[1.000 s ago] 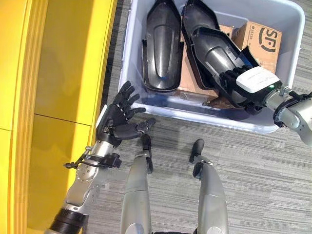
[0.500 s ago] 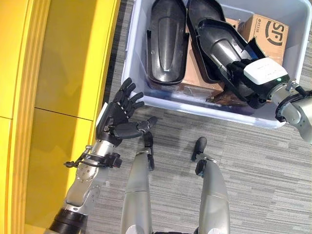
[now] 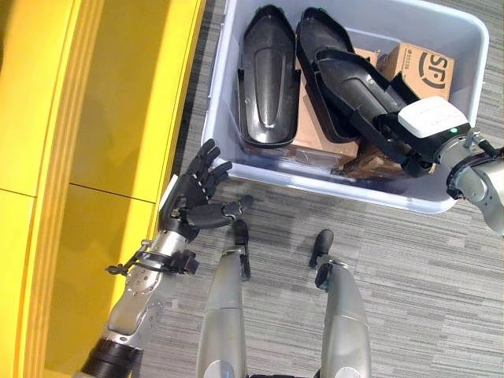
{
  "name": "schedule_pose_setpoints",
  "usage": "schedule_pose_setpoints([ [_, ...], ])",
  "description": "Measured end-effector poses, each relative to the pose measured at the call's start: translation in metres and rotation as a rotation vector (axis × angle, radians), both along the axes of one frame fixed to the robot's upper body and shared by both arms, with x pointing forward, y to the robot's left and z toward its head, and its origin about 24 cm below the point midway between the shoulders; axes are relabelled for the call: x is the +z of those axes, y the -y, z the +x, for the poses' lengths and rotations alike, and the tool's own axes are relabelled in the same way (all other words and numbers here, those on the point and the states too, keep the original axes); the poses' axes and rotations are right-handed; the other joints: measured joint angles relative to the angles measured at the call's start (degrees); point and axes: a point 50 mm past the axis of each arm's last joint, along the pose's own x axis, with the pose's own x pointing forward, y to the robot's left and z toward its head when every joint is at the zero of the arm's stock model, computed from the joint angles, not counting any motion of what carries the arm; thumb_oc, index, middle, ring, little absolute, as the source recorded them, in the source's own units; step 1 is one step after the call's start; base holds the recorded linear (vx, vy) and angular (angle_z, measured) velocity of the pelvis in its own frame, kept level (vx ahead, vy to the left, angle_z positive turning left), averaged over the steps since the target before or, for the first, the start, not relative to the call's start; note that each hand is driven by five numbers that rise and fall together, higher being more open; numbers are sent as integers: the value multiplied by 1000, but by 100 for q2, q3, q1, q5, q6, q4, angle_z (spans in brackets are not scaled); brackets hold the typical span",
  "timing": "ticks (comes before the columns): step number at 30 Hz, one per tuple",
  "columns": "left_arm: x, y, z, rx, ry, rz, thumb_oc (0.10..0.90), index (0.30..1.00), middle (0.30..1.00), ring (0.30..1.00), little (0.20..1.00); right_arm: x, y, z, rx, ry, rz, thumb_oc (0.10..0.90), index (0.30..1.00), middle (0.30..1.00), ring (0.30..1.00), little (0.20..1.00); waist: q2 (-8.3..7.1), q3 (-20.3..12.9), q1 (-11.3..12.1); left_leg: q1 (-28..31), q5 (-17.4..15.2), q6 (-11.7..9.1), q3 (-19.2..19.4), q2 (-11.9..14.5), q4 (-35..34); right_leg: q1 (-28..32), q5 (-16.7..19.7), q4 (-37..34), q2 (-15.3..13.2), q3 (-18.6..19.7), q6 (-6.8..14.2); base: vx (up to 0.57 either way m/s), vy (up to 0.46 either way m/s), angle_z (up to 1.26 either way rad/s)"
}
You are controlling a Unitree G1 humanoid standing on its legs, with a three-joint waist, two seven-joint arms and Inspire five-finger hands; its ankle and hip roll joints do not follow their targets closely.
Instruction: Move parts from the plastic box to the shelf.
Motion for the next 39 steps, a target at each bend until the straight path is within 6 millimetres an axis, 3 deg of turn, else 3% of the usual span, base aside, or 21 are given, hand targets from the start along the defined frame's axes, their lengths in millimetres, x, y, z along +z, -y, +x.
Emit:
schedule_pose_setpoints([
  [9,-8,-3,-2,11,-47,10,900,1000,1000,1000,1000,-11,6,-8,-16,-110,-34,400,300,300,300,300,-44,-56,28,923,98,-40,-122,17,-529,1036,-8,-518,90,-280,-36,11,-28,6],
  [16,-14,-8,0,26,-72,17,900,1000,1000,1000,1000,-23,-4,-14,36,-174,-42,400,300,300,300,300,-68,-52,14,1532,142,-104,-135,42,-820,1715,47,-864,180,-377,20,43,-20,1],
  [20,-12,-13,-1,29,-65,20,900,1000,1000,1000,1000,-29,-18,-21,119,-203,-12,400,300,300,300,300,-186,-74,20,1887,171,-146,-155,54,-1010,2117,98,-1146,233,-452,25,57,-12,2],
  [27,-13,-22,-4,46,-78,35,900,1000,1000,1000,1000,-26,-24,-33,172,-176,68,400,300,300,300,300,-439,-169,-8,2332,174,-161,-106,56,-1276,2652,262,-1656,295,-488,62,69,-9,-2],
  [31,-13,-31,-6,69,-92,47,900,1000,1000,1000,1000,-4,-26,-38,214,-88,112,400,300,300,300,300,-558,-248,-1,2591,250,-159,-23,53,-1483,2992,493,-2100,339,-494,73,93,-5,-4],
  [33,-23,-34,-13,79,-131,48,900,1000,1000,1000,1000,-8,-23,-41,210,-92,135,400,300,300,300,300,-573,-555,5,2706,214,-164,-4,28,-1636,3157,541,-2356,351,-500,106,116,10,-3],
  [39,-35,-42,-21,101,-179,46,900,1000,1000,1000,1000,-5,-22,-46,224,-45,204,400,300,300,300,300,-665,-982,-9,3131,269,-215,112,12,-1997,3563,691,-2833,408,-492,106,92,14,-6],
])
